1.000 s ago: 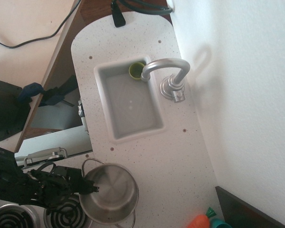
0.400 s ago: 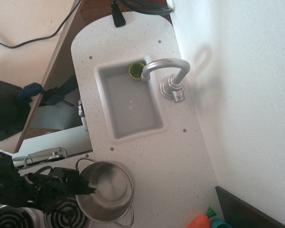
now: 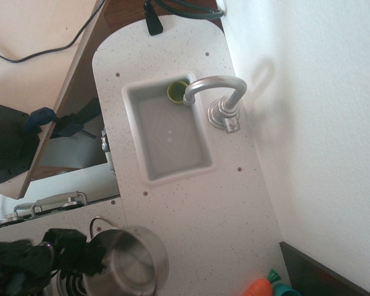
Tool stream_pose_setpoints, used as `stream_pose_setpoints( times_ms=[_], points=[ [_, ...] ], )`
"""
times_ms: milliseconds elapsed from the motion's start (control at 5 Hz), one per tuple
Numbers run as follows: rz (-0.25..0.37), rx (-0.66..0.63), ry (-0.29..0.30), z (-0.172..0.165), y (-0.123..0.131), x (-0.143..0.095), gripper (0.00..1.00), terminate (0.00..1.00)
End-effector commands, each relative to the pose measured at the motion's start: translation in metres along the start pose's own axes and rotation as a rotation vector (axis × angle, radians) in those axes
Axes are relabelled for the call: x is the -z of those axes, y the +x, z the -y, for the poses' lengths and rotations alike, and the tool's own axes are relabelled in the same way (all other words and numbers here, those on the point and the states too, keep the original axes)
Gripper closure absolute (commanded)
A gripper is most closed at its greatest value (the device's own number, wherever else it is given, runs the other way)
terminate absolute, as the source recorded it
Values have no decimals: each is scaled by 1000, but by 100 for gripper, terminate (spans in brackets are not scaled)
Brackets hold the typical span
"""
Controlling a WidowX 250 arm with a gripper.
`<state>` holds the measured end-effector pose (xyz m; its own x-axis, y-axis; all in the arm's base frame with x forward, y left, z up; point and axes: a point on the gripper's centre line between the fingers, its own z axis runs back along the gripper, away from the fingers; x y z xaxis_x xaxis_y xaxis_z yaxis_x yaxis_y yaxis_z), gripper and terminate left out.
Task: Pick up pot
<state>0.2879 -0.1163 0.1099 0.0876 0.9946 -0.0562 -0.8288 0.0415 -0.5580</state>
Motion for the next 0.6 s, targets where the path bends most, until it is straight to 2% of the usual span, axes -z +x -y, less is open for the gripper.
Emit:
stream_pose_setpoints(
  times_ms=[0, 200, 400],
  points=[
    [-8, 9, -87, 18, -3, -20, 100, 0],
    [-4, 3, -81, 16, -2, -18, 100, 0],
    [2, -8, -83, 17, 0, -20, 100, 100]
  ],
)
